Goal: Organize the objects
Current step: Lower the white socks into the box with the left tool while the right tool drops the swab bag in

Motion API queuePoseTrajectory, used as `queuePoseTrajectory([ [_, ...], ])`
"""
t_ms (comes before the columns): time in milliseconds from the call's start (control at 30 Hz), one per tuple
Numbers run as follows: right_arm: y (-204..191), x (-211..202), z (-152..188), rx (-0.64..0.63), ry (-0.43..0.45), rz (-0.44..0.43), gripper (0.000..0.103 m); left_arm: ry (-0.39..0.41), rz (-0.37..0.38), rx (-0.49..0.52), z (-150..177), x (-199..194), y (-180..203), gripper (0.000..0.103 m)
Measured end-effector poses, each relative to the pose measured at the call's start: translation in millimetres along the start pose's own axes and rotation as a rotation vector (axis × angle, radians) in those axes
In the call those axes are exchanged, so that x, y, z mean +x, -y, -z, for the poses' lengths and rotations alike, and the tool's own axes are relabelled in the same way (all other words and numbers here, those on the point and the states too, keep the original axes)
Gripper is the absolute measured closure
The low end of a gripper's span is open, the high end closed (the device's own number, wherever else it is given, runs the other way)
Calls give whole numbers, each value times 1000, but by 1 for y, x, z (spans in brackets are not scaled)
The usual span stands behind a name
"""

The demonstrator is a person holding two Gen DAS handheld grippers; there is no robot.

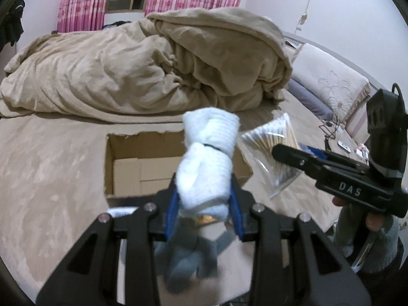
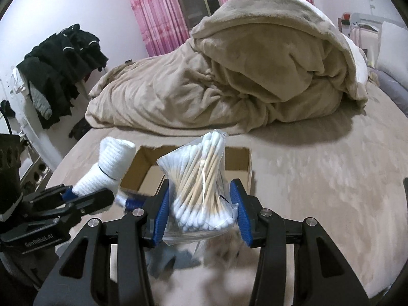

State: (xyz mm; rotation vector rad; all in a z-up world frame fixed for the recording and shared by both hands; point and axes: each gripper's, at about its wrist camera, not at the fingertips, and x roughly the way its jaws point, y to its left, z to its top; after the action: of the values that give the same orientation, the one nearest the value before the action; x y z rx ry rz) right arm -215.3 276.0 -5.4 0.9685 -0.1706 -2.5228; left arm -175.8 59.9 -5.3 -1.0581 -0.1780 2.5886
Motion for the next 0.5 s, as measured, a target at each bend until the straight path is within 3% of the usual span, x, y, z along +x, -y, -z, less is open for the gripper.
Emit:
queuePoseTrajectory([
  [500, 32, 112, -6, 41, -92, 8, 54, -153, -2, -53, -4, 138, -38, 65],
])
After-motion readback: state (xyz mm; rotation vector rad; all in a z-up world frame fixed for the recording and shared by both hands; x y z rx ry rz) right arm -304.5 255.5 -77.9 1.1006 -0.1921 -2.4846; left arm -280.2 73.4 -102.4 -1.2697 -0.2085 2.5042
